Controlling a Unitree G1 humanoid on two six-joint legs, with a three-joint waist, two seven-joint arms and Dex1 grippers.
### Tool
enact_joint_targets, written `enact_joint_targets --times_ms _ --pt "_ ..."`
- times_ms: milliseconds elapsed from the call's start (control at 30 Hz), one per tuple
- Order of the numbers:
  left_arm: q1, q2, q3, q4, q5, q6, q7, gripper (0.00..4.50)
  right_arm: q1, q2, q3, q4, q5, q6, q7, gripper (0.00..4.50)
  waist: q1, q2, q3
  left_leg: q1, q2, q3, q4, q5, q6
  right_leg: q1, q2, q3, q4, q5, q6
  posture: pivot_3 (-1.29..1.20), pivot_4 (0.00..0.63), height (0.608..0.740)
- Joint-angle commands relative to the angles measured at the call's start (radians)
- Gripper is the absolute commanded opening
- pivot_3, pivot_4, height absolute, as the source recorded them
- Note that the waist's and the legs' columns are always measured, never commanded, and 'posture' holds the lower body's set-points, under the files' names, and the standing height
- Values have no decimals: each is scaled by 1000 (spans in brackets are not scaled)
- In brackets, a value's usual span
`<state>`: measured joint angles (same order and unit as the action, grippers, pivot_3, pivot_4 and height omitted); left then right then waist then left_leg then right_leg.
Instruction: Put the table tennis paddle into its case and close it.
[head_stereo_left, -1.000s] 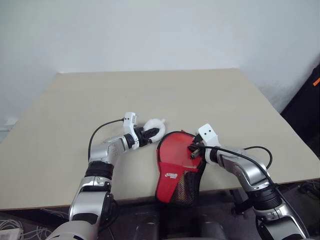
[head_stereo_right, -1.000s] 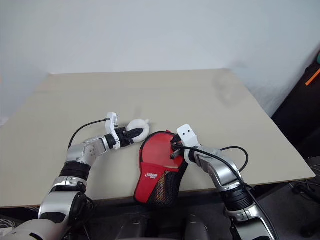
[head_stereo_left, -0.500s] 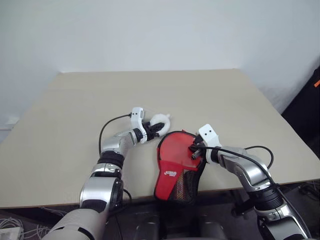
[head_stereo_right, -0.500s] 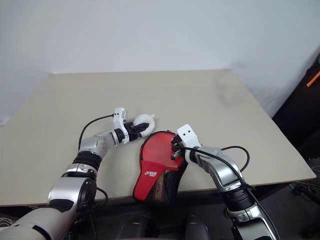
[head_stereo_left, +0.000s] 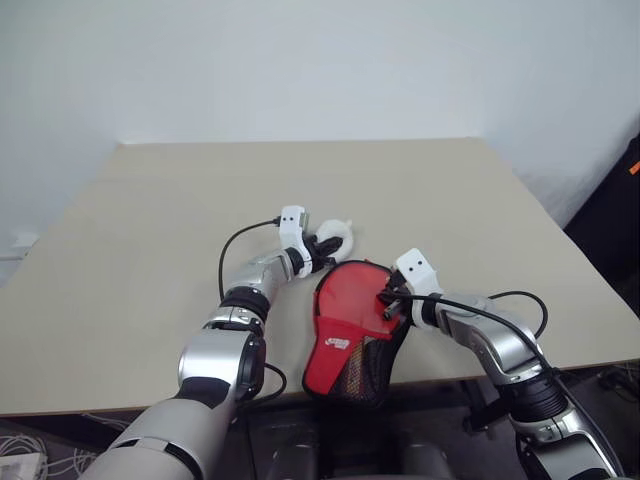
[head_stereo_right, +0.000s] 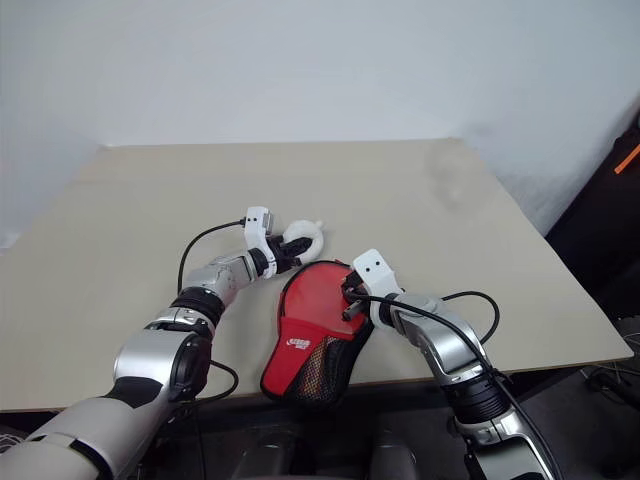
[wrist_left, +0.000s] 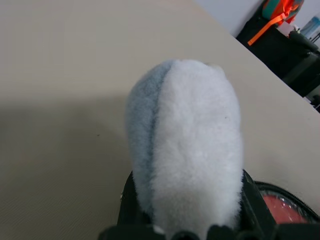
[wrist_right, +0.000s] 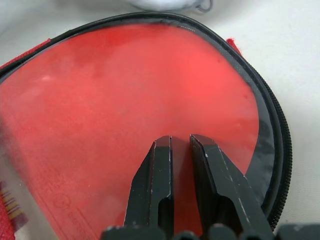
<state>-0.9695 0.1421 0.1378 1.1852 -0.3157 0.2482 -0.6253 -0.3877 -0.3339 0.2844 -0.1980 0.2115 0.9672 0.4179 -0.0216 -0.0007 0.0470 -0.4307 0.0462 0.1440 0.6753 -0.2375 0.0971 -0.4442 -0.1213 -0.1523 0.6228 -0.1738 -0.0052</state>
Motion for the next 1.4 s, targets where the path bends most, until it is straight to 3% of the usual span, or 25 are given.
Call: enact_joint_targets --times_ms 33,300,467,667,1000,1367,1400 --pt "-85 -20 37 -11 1 -58 35 455 -2 -4 7 -13 -6 10 7 619 0 0 0 0 0 0 0 0 0 0 0 0 0 0 0 0 0 715" --pt "-118 -86 17 -10 31 -77 3 455 -1 2 9 -17 -10 13 8 619 0 -1 0 -1 0 -1 1 0 1 0 0 -1 0 0 0 0 0 715" --pt "-37 -107 -149 -80 160 -100 -203 455 -1 3 7 -23 -10 18 6 619 0 0 0 -1 0 0 1 -1 1 0 0 -1 0 0 0 0 0 715" --pt "65 -100 -261 -189 228 -79 -345 431 1 5 5 -21 -12 17 5 619 1 0 0 -1 0 -1 0 -1 2 0 0 -1 -1 0 0 0 0 715" --pt "109 -71 -283 -312 233 -19 -403 430 -4 9 6 -9 -16 11 8 619 1 0 0 -1 -1 0 0 -4 6 1 -2 -1 -2 -1 2 0 0 715" --pt "143 -4 -312 -510 212 98 -471 4398 -12 13 11 6 -22 -2 12 619 0 0 0 -1 -1 0 0 -4 6 0 -1 0 -2 -1 2 0 0 715" --pt "139 4 -310 -523 214 105 -464 4480 -11 13 13 6 -23 -3 12 619 0 0 0 -1 -1 0 0 -4 6 0 -1 0 -2 -1 2 0 0 715"
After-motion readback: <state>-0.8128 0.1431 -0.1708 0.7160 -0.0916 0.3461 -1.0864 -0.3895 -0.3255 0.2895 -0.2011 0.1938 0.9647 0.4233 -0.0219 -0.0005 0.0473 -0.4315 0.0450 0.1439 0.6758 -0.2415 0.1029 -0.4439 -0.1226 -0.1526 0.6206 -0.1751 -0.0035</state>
